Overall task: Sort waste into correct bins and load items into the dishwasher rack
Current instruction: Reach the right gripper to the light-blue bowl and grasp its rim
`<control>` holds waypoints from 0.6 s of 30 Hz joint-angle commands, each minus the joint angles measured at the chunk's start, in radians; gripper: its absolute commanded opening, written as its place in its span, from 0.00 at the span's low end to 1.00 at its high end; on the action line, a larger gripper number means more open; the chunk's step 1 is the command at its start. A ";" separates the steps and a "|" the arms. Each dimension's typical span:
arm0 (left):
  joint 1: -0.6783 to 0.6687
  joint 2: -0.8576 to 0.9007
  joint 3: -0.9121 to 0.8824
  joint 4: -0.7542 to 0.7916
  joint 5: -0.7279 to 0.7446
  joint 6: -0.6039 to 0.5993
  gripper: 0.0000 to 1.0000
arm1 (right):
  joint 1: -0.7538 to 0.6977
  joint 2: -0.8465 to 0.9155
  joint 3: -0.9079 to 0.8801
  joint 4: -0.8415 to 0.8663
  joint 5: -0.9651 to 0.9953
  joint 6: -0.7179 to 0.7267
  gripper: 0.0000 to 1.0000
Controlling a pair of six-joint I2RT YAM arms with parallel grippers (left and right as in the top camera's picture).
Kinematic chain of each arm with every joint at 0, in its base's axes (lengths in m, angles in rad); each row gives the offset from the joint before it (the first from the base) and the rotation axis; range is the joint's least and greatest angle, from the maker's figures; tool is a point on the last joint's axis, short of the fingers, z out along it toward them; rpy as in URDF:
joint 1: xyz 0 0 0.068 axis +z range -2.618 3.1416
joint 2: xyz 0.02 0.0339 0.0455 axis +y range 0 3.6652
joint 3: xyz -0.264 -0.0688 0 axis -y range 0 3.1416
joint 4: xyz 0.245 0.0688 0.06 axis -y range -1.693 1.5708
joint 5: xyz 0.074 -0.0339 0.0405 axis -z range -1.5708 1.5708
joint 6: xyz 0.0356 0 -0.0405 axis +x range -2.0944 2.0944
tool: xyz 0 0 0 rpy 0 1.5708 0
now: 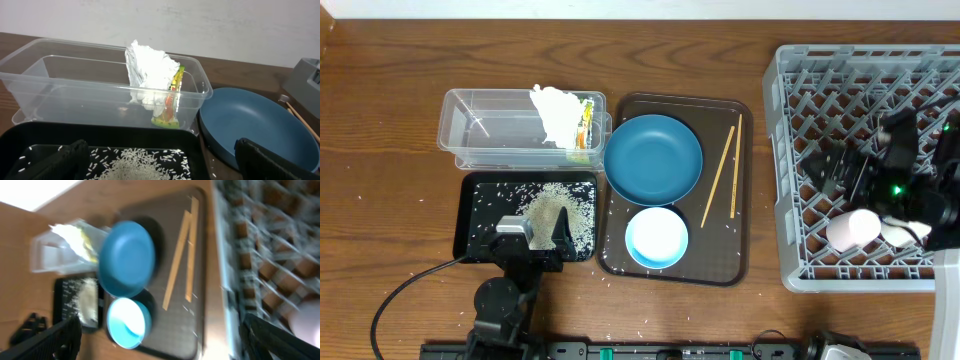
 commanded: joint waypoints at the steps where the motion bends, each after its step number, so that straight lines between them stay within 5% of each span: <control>1: 0.005 -0.006 -0.030 -0.003 -0.002 -0.005 0.95 | 0.098 0.013 0.006 0.030 -0.100 0.051 0.99; 8: 0.005 -0.006 -0.030 -0.004 -0.002 -0.005 0.95 | 0.591 0.124 0.005 0.060 0.432 0.216 0.99; 12: 0.005 -0.006 -0.030 -0.004 -0.002 -0.005 0.95 | 0.751 0.202 0.006 0.171 0.457 0.215 0.99; 15: 0.005 -0.006 -0.030 -0.003 -0.002 -0.005 0.95 | 0.780 0.252 0.006 0.197 0.457 0.221 0.74; 18: 0.005 -0.006 -0.030 -0.003 -0.002 -0.005 0.95 | 0.785 0.324 0.005 0.123 0.457 0.223 0.68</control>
